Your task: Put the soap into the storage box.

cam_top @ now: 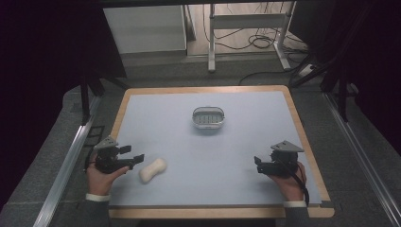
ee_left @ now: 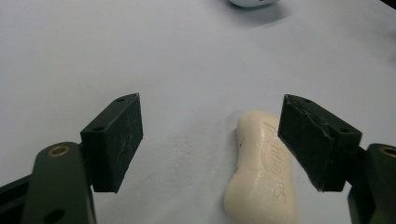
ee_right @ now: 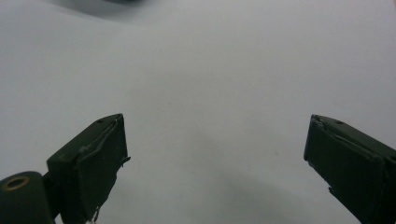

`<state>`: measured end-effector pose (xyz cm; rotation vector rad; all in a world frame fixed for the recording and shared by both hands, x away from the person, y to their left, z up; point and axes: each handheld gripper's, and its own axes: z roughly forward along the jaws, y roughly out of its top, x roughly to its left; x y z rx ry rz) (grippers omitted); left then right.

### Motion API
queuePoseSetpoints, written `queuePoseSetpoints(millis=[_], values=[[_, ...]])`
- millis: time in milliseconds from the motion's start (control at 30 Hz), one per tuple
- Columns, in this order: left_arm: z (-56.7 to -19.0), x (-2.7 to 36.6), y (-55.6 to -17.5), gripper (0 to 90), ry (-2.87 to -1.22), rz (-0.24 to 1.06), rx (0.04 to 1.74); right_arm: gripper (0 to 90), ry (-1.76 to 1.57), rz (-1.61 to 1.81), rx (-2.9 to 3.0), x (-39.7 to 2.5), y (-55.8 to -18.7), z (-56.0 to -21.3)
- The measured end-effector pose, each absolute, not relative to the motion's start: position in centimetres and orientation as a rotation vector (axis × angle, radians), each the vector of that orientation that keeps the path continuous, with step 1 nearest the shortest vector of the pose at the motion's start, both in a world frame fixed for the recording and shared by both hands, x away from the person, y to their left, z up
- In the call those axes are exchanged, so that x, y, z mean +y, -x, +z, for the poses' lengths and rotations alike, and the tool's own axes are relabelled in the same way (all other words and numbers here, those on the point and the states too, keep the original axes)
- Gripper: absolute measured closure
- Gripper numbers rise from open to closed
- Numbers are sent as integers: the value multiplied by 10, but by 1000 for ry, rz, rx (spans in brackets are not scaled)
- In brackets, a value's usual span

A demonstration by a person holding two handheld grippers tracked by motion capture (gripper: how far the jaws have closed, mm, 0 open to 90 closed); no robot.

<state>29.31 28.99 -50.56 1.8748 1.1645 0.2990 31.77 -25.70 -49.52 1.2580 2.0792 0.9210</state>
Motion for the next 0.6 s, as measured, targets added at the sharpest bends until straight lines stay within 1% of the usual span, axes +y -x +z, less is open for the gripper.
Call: queuePoseSetpoints(millis=[133,300,367,467,600], values=[[-506,290,-293,232,-1869,321,1178,76,-1230,932,2030,-261,-314,-492],[-508,288,-294,232,-1896,324,1189,79,-1245,934,2034,-265,-314,-497],[-508,287,-293,233,-1879,333,1182,79,-1251,937,2037,-266,-313,-498],[-506,287,-292,235,-1848,314,1156,80,-1252,954,2035,-270,-312,-499],[-507,285,-293,235,-1862,319,1168,84,-1260,984,2023,-274,-313,-501]])
